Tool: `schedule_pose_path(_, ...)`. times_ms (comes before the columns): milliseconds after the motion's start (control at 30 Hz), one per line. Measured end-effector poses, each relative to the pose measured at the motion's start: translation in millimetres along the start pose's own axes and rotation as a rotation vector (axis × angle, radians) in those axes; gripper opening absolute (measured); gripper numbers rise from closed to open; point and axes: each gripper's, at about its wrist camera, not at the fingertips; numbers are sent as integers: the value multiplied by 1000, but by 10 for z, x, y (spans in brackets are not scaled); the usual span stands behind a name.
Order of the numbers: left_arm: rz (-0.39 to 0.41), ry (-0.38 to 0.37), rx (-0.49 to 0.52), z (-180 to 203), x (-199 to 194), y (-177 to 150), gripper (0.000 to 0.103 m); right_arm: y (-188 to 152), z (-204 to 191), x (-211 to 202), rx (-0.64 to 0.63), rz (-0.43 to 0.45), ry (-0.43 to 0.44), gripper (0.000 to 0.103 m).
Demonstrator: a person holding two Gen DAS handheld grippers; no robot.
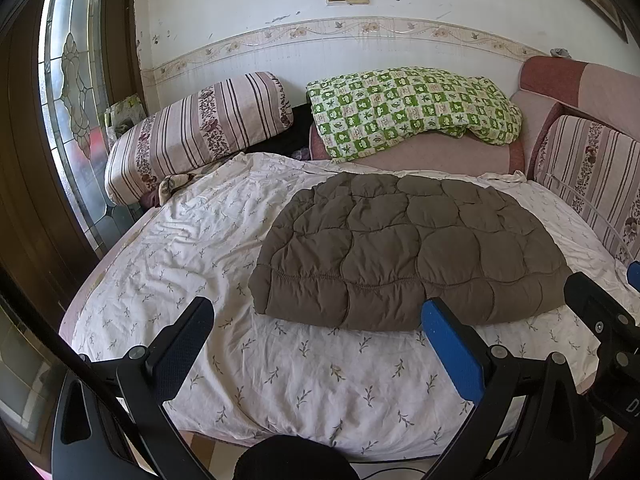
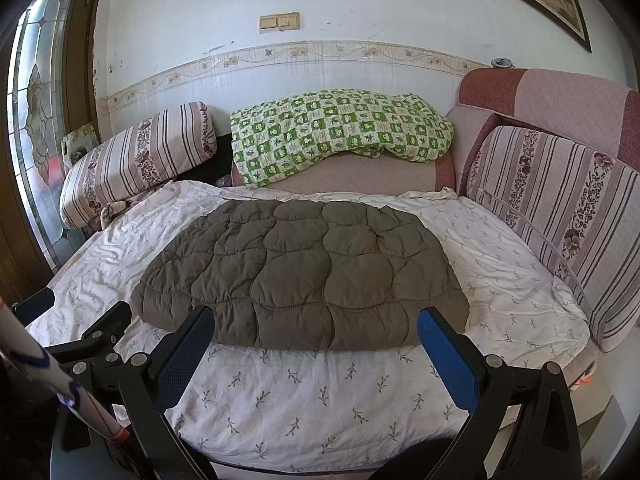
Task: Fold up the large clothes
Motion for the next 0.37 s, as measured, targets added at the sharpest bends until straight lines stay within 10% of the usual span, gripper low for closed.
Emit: schedule_pose_path(367, 1, 9, -2, -27, 15, -37, 103, -24, 40, 17, -2, -5, -1, 103)
Point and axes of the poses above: each gripper's, at about its wrist camera, not at the fingertips, and x roughly the way its jaws point, z to its right, y to its top, and after that the axes turned 11 degrees about z, right-handed
